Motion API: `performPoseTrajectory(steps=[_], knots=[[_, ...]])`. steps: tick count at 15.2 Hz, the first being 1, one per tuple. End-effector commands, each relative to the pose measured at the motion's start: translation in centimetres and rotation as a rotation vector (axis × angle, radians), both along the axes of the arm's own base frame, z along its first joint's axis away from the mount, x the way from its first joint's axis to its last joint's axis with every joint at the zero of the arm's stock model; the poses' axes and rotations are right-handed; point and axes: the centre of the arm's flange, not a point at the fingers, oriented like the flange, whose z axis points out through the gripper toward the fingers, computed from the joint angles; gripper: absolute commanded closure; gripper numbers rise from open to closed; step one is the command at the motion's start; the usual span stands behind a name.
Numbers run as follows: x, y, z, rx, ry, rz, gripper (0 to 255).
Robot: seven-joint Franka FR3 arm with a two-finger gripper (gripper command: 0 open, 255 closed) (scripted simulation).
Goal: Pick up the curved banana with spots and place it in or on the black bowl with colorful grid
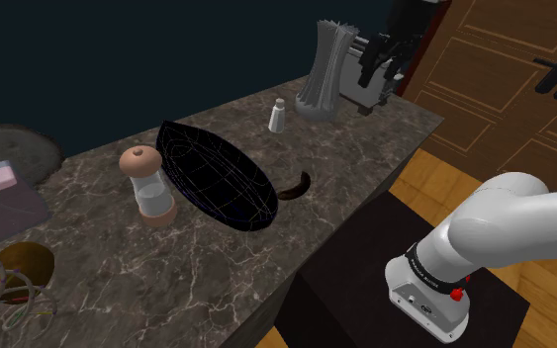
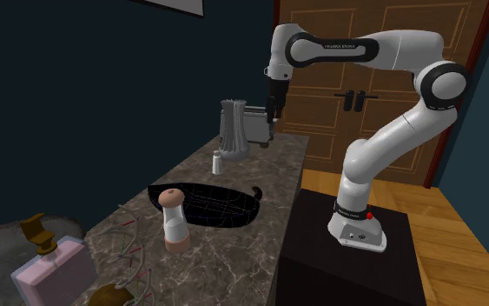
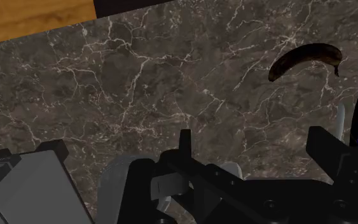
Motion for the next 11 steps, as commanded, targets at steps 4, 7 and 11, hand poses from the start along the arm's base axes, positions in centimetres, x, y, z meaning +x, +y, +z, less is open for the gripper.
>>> performPoseTrajectory(steps=[4,7,11], knots=[[0.3,1.7,-3.5,0.013,0.03,-0.122,0],[0.8,3.4,-7.0,0.025,0.059,-0.244,0],[1.5,5.6,-11.7,0.042,0.098,-0.406,0]])
